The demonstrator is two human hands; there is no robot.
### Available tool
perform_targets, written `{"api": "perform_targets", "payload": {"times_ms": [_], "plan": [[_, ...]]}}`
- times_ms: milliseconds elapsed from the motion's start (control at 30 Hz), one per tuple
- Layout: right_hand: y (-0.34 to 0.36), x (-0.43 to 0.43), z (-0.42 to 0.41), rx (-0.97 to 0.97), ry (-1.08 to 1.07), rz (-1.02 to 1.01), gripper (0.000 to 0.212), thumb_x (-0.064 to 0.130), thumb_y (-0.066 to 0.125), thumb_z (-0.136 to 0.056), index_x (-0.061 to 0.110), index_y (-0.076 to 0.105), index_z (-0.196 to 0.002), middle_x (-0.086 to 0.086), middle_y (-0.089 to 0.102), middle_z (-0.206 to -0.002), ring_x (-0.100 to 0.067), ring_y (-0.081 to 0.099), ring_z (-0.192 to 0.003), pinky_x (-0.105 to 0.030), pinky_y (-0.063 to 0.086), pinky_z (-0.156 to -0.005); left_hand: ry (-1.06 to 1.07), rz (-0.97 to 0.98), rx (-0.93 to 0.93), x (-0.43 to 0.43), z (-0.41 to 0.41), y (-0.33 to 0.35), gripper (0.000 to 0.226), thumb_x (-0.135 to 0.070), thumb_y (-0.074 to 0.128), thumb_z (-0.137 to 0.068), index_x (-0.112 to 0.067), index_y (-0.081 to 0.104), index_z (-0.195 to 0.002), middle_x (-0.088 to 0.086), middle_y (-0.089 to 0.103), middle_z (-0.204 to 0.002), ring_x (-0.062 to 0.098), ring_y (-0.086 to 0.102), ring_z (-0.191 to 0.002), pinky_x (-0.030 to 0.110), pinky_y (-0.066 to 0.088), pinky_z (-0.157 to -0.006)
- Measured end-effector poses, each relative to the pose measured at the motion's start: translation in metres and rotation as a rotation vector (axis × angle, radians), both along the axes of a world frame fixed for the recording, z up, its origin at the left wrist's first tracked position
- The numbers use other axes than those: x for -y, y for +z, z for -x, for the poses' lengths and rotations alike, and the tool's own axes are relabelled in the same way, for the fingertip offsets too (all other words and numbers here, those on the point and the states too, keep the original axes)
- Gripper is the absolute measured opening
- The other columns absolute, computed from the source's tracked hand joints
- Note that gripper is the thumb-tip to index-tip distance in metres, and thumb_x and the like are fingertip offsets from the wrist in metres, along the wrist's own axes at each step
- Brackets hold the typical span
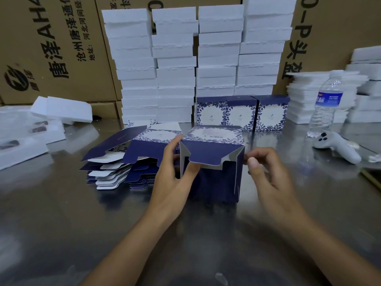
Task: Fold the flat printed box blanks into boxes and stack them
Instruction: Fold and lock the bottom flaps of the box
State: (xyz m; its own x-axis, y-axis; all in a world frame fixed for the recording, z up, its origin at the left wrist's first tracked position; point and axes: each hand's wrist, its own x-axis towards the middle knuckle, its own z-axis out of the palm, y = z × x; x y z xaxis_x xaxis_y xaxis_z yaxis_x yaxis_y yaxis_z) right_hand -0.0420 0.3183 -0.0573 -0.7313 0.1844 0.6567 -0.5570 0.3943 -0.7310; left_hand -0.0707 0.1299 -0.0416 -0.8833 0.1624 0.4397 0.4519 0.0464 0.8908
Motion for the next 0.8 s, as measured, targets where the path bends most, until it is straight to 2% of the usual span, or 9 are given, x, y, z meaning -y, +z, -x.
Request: {"api": "perform_targets", "payload": {"times_ms": [100, 167, 267, 333, 433, 500, 567, 700, 800], "plan": [[0.0, -0.001, 0.002, -0.009, -0.031, 0.004, 0.006, 0.033, 0.049, -0.086, 0.028, 0.052, -0.085, 0.02, 0.059, -0.086, 0.003, 0.055, -0.084, -0.013, 0.044, -0.072, 0.0, -0.029, 0.025, -0.001, 0.0, -0.002, 0.066, -0.077, 0.054, -0.058, -0.054, 0.039, -0.118, -0.034, 0.055, -0.106, -0.002, 0.057, -0.106, 0.026, 0.047, -0.09], [0.0, 0.0, 0.002, -0.007, -0.02, -0.022, 0.004, 0.031, 0.052, -0.085, 0.027, 0.051, -0.084, 0.021, 0.058, -0.086, 0.004, 0.055, -0.084, -0.008, 0.041, -0.07, 0.005, -0.058, 0.041, -0.002, -0.002, -0.001, 0.062, -0.079, 0.051, -0.057, -0.05, 0.04, -0.111, -0.04, 0.053, -0.099, -0.01, 0.057, -0.098, 0.021, 0.045, -0.083], [-0.003, 0.001, 0.001, 0.019, -0.006, -0.063, 0.01, 0.034, 0.056, -0.084, 0.028, 0.048, -0.081, 0.021, 0.055, -0.084, -0.002, 0.055, -0.083, -0.013, 0.044, -0.071, -0.017, -0.117, 0.071, -0.003, -0.004, 0.001, 0.059, -0.076, 0.056, -0.064, -0.044, 0.042, -0.112, -0.044, 0.053, -0.094, -0.017, 0.056, -0.09, 0.01, 0.047, -0.074], [-0.003, 0.001, 0.001, 0.045, -0.032, -0.079, 0.023, 0.043, 0.06, -0.086, 0.028, 0.046, -0.076, 0.018, 0.053, -0.079, -0.007, 0.054, -0.075, -0.016, 0.042, -0.065, -0.038, -0.126, 0.065, -0.003, -0.005, 0.001, 0.057, -0.069, 0.055, -0.067, -0.041, 0.044, -0.116, -0.044, 0.055, -0.098, -0.018, 0.056, -0.093, 0.005, 0.046, -0.074], [-0.002, 0.001, 0.002, 0.045, -0.125, -0.109, 0.032, 0.051, 0.051, -0.08, 0.023, 0.041, -0.071, 0.01, 0.05, -0.065, -0.006, 0.044, -0.058, -0.021, 0.034, -0.053, -0.06, -0.069, 0.047, -0.004, -0.006, -0.003, 0.053, -0.067, 0.056, -0.073, -0.045, 0.046, -0.121, -0.041, 0.05, -0.117, -0.018, 0.045, -0.114, 0.01, 0.042, -0.091], [-0.002, 0.0, 0.001, -0.008, -0.207, -0.13, 0.036, 0.048, 0.049, -0.087, 0.02, 0.037, -0.068, 0.006, 0.042, -0.055, -0.008, 0.035, -0.051, -0.023, 0.026, -0.048, -0.067, -0.017, 0.031, -0.005, -0.007, -0.005, 0.058, -0.073, 0.054, -0.069, -0.047, 0.047, -0.12, -0.037, 0.047, -0.125, -0.013, 0.041, -0.122, 0.018, 0.037, -0.1], [-0.002, -0.002, -0.002, -0.058, -0.326, -0.215, 0.036, 0.042, 0.046, -0.095, 0.017, 0.036, -0.069, 0.004, 0.034, -0.049, -0.011, 0.031, -0.047, -0.025, 0.023, -0.046, -0.079, 0.001, 0.025, -0.007, -0.009, -0.007, 0.067, -0.08, 0.056, -0.061, -0.046, 0.047, -0.118, -0.028, 0.048, -0.128, -0.005, 0.044, -0.123, 0.022, 0.038, -0.102], [0.003, -0.002, -0.006, -0.113, -0.532, -0.45, 0.036, 0.038, 0.037, -0.092, 0.014, 0.039, -0.064, 0.006, 0.027, -0.047, -0.022, 0.026, -0.042, -0.031, 0.02, -0.041, -0.071, 0.009, 0.018, -0.01, -0.012, -0.008, 0.054, -0.071, 0.056, -0.068, -0.047, 0.045, -0.115, -0.023, 0.047, -0.126, -0.015, 0.046, -0.112, 0.012, 0.041, -0.089], [0.004, -0.002, -0.007, -0.14, -0.572, -0.529, 0.043, 0.031, 0.038, -0.091, 0.004, 0.051, -0.061, -0.001, 0.034, -0.044, -0.027, 0.026, -0.042, -0.026, 0.023, -0.044, -0.054, 0.016, 0.013, -0.011, -0.012, -0.008, 0.044, -0.057, 0.053, -0.074, -0.045, 0.044, -0.116, -0.022, 0.045, -0.127, -0.018, 0.045, -0.11, 0.012, 0.039, -0.089]]}}
